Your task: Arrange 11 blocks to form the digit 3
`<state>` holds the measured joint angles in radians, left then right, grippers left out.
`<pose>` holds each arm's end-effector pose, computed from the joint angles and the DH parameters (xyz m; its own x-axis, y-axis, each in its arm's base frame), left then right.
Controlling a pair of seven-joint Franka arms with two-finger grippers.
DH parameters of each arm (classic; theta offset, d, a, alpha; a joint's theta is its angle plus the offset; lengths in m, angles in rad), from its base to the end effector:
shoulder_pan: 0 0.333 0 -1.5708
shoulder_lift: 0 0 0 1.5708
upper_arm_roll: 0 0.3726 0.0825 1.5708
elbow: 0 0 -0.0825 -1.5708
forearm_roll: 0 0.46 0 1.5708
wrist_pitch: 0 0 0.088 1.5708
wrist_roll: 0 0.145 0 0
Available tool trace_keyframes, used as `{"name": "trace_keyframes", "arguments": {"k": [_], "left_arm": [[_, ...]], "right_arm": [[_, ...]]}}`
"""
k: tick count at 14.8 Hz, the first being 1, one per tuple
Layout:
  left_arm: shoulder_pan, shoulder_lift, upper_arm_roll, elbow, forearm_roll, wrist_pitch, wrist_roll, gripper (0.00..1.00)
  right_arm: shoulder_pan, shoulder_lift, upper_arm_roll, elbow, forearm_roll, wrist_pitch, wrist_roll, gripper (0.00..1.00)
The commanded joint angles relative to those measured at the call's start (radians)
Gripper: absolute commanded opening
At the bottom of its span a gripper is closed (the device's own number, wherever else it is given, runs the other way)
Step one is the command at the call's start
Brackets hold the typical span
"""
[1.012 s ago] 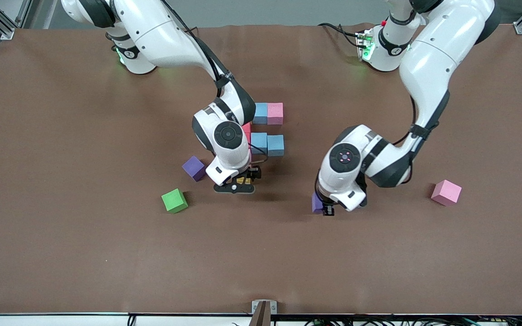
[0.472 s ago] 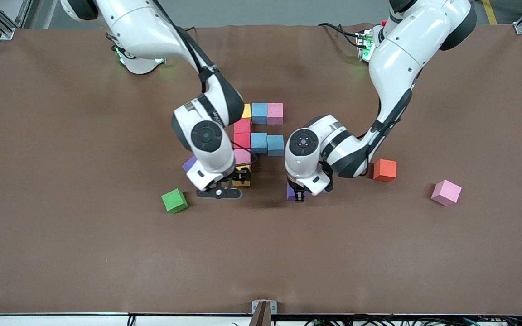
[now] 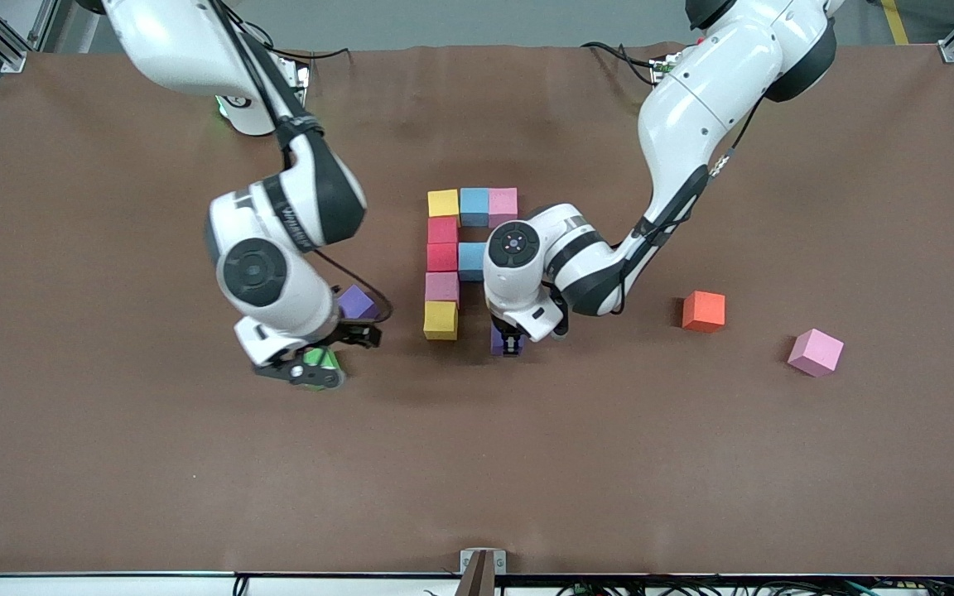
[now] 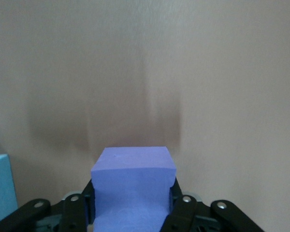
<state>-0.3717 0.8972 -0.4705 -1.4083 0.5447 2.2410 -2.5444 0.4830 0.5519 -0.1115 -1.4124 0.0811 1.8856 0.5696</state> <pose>0.6284 -0.5506 0.1574 0.0385 0.9992 0.0077 0.9956 -0.0390 0.0847 0.7352 0.3117 0.3574 0.9749 -0.2107 -0.0723 -0.2093 -0.9775 0.0265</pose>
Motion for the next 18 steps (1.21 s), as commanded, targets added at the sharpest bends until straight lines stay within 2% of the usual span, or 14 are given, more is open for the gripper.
{"name": "trace_keyframes", "arguments": {"k": [1,8,10,18], "left_arm": [[-0.042,0.061,0.013,0.054,-0.012,0.002,-0.034,0.54],[-0.13,0.086,0.044,0.098,-0.014,0.003,-0.096,0.54],[-0.142,0.086,0.044,0.098,-0.014,0.003,-0.096,0.54],[-0.15,0.088,0.044,0.098,-0.014,0.049,-0.119,0.54]], "right_arm": [[-0.079,-0.043,0.015,-0.031,0.005,-0.049,-0.014,1.0],[-0.153,-0.082,0.006,-0.036,-0.021,-0.157,-0.065,1.0],[-0.153,-0.092,-0.002,-0.037,-0.052,-0.157,-0.045,1.0],[-0.17,-0.11,-0.005,-0.078,-0.053,-0.131,-0.034,1.0]]}}
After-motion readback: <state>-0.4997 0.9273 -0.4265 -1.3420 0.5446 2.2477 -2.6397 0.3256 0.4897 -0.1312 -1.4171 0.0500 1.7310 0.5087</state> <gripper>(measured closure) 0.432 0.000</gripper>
